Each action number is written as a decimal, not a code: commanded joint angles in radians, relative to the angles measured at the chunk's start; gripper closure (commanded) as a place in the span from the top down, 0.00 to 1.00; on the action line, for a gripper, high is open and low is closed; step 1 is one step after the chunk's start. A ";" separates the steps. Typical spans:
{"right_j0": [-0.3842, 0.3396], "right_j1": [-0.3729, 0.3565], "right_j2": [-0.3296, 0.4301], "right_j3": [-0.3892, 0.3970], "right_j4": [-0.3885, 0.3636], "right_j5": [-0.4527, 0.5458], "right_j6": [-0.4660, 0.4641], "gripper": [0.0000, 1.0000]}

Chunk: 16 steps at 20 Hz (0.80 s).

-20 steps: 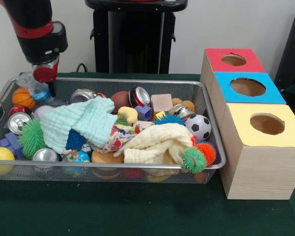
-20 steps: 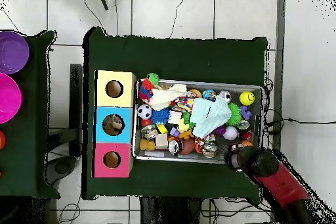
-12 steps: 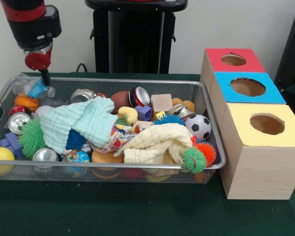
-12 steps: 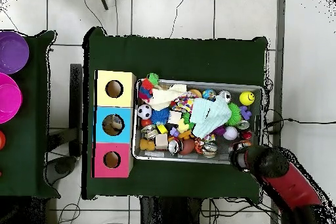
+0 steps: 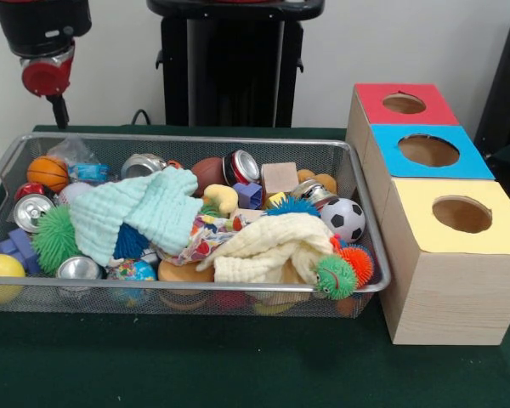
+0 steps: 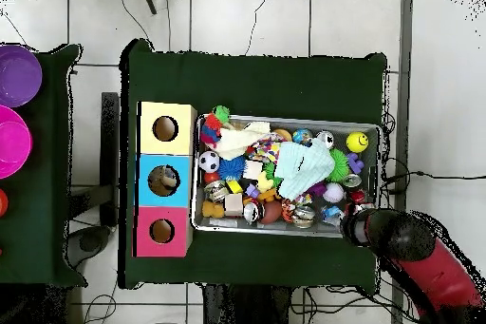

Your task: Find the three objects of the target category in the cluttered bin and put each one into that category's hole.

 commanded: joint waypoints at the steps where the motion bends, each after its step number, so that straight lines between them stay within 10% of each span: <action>1: 0.020 -0.035 0.028 0.014 -0.031 0.131 0.010 0.00; 9: 0.034 -0.038 0.013 0.025 -0.077 0.078 -0.012 0.00; 10: 0.036 -0.038 0.011 0.025 -0.090 0.068 -0.024 1.00; 16: 0.006 -0.013 0.050 0.051 -0.044 -0.008 0.024 1.00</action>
